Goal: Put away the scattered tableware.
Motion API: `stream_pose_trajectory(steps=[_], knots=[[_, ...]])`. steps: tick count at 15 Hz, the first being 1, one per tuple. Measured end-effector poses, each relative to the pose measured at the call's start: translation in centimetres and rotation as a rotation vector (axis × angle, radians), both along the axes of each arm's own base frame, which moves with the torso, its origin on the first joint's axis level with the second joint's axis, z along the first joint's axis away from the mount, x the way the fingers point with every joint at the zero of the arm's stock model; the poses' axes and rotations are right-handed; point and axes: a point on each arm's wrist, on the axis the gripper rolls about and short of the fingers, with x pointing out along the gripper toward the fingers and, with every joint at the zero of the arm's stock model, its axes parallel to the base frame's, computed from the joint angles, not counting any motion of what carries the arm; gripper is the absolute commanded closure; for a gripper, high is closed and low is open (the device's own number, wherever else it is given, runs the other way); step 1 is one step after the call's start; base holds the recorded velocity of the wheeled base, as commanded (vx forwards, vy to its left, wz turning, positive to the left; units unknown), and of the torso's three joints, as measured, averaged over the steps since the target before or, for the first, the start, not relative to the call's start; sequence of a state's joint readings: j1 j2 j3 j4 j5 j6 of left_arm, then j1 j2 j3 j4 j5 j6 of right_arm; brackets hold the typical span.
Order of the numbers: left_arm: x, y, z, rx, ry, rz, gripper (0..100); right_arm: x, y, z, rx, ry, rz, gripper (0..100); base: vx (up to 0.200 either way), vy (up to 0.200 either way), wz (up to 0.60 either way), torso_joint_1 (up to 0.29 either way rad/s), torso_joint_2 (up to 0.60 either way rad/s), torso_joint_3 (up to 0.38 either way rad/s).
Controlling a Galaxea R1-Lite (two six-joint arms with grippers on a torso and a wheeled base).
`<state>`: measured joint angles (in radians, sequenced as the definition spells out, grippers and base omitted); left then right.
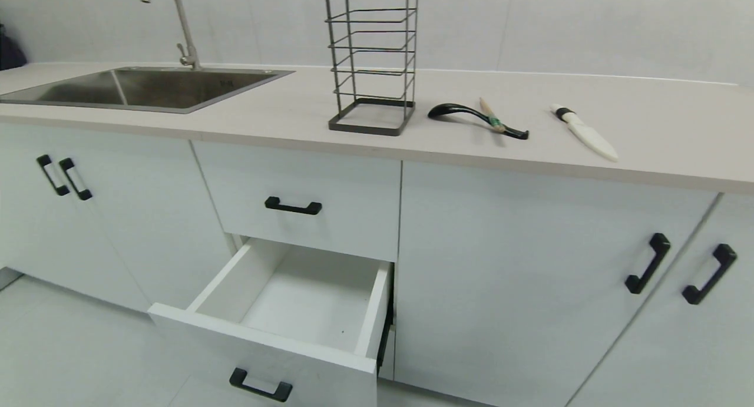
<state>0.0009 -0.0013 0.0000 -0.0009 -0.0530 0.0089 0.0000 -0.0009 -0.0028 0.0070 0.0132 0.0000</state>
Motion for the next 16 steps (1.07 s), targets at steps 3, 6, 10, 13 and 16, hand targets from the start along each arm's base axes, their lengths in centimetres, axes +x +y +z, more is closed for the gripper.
stream_pose_trajectory(steps=[3, 6, 10, 13, 16], knots=[[0.00, 0.00, 0.01, -0.002, -0.001, 0.000, 0, 0.00, 0.00, 0.00, 0.000, 0.000, 0.001, 100, 0.000, 0.000, 0.00, 0.000, 0.00, 0.000], [0.00, 0.00, 0.00, -0.005, 0.001, -0.001, 0, 0.00, 0.00, 0.01, 0.001, -0.001, 0.000, 100, 0.000, 0.000, 0.00, 0.000, 0.00, 0.000], [0.00, 0.01, -0.02, -0.004, 0.002, 0.002, 0, 0.01, 0.00, -0.01, -0.002, 0.000, 0.000, 100, 0.000, 0.000, 0.00, 0.024, -0.04, -0.008], [0.00, 0.00, -0.01, -0.003, 0.001, 0.000, 0, 0.00, 0.00, 0.03, -0.001, -0.002, 0.000, 100, 0.067, 0.067, 0.00, 0.206, -0.07, -0.076], [0.00, 0.00, 0.00, -0.001, 0.000, 0.001, 0, 0.00, 0.00, 0.03, 0.001, -0.002, 0.000, 100, 0.067, 0.067, 0.00, 0.214, -0.26, -0.188]])
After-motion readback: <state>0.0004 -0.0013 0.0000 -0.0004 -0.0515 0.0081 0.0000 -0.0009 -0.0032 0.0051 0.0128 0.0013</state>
